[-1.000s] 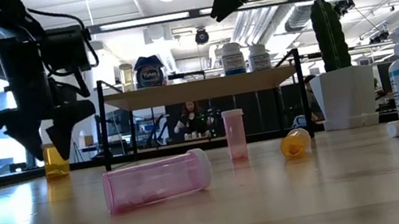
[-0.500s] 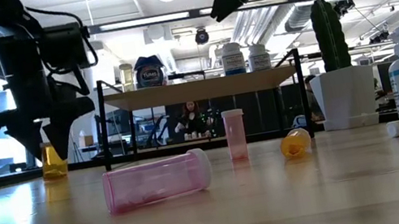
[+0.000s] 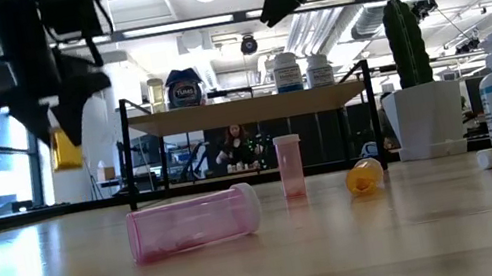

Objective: Pick and place medicine bottles onto shelf by color
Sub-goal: Put the large orange pill bottle on the shelf

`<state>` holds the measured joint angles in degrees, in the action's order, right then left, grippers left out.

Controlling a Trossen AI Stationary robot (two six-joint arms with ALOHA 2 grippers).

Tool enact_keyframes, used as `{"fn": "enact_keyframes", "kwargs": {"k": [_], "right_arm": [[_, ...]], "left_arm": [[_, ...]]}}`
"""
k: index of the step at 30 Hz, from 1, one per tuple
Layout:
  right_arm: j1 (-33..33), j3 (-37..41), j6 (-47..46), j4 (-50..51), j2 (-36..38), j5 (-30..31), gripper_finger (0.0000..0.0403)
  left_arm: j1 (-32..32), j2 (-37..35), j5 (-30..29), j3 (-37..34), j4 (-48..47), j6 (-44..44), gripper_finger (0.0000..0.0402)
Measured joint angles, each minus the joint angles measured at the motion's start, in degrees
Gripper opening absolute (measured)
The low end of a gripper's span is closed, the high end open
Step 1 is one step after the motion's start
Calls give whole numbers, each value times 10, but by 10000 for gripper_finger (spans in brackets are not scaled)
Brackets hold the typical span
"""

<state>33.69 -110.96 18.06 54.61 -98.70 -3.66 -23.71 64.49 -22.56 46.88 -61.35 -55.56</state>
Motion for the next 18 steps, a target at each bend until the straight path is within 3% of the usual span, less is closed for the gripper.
{"fn": "enact_keyframes", "kwargs": {"k": [7,18], "right_arm": [[0,0,0,1,0,27,245],[0,0,0,5,0,28,245]], "left_arm": [[-25,-2,-42,109,-68,47,189],[-128,-2,-53,282,-46,190,196]]}}
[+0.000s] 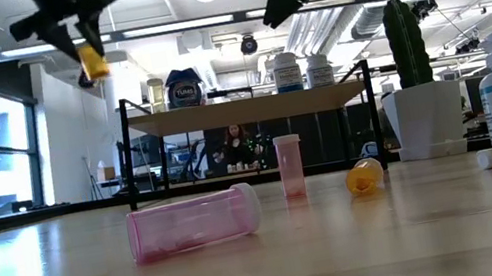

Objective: Pick and place medicine bottles onto shelf by color
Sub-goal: Put the large orange pill bottle on the shelf

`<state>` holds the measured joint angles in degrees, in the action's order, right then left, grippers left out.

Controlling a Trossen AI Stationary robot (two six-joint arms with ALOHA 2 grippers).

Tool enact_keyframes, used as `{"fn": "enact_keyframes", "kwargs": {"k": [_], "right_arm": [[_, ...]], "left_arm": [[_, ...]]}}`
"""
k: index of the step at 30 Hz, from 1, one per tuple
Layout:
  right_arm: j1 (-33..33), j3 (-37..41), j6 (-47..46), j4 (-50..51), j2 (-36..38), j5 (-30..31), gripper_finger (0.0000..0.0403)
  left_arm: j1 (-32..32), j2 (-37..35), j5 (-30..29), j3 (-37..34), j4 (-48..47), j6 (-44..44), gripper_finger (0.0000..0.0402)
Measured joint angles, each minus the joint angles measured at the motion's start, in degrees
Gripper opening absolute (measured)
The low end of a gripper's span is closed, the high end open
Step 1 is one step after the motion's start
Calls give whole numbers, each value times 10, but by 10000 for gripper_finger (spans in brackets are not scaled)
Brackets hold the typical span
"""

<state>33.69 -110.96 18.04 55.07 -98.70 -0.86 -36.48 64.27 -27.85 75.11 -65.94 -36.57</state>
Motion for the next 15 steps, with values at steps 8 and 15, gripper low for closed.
{"fn": "enact_keyframes", "kwargs": {"k": [8,15], "right_arm": [[0,0,0,0,0,0,245],[0,0,-2,0,0,33,245]], "left_arm": [[-67,20,28,94,65,100,191],[-85,91,65,195,81,162,194]]}}
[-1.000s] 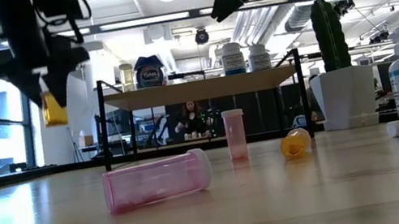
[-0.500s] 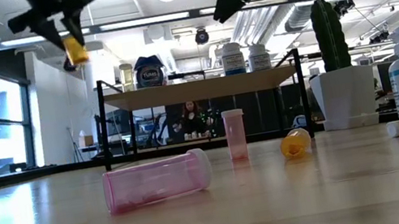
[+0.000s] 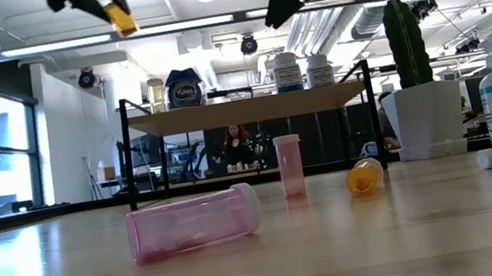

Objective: Pick and place medicine bottles onto shelf by color
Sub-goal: Put the large orange pill bottle on the shelf

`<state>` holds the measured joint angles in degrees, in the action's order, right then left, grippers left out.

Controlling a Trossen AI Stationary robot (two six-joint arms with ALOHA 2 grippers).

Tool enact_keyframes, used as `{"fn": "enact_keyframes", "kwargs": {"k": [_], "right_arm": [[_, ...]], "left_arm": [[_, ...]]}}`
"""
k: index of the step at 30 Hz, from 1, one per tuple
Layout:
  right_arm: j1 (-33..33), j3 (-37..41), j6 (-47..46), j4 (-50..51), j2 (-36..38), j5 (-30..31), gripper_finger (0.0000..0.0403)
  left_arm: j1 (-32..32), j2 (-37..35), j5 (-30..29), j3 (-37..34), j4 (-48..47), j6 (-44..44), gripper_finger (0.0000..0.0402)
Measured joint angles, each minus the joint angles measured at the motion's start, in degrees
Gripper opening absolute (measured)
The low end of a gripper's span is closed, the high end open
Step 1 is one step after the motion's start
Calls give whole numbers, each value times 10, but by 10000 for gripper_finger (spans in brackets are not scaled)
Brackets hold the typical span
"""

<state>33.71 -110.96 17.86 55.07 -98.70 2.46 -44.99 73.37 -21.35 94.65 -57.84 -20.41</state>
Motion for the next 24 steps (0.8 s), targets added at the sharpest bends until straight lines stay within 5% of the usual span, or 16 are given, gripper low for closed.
{"fn": "enact_keyframes", "kwargs": {"k": [12,24], "right_arm": [[2,0,-39,0,0,50,245],[2,0,-44,0,0,49,245]], "left_arm": [[16,155,34,118,-6,31,195],[-15,261,99,122,-106,67,195]]}}
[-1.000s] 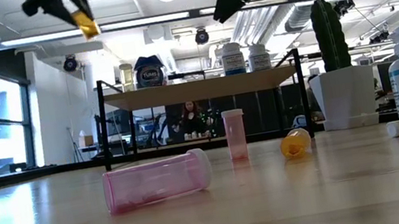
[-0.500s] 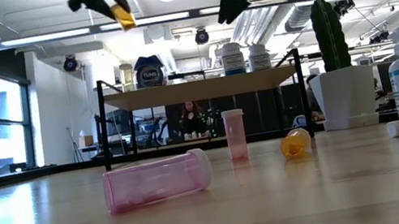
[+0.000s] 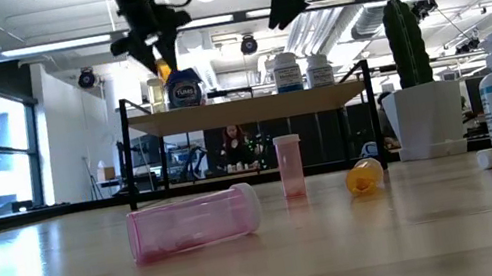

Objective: Pick and place medicine bottles onto shelf by color
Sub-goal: Put the large orange pill bottle on the shelf

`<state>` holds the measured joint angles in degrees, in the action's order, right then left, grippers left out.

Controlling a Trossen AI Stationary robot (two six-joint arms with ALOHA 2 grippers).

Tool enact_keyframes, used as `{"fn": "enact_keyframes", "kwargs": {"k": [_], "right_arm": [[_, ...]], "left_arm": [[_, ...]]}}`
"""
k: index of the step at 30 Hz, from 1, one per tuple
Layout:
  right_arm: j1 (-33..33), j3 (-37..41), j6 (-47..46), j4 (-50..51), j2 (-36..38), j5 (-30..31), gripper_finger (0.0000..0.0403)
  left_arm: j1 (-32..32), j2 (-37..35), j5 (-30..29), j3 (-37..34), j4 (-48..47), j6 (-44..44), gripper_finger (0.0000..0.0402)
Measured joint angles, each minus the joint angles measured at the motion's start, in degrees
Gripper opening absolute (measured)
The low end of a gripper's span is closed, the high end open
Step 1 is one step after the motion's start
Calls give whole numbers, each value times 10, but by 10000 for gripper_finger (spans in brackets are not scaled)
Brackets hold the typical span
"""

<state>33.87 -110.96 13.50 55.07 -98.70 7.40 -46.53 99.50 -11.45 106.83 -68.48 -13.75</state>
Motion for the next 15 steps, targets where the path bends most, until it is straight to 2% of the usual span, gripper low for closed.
{"fn": "enact_keyframes", "kwargs": {"k": [6,15], "right_arm": [[0,0,0,0,0,0,245],[0,0,-10,0,0,0,245]], "left_arm": [[-28,28,40,0,-28,25,195],[-37,49,56,0,-32,43,195]]}}
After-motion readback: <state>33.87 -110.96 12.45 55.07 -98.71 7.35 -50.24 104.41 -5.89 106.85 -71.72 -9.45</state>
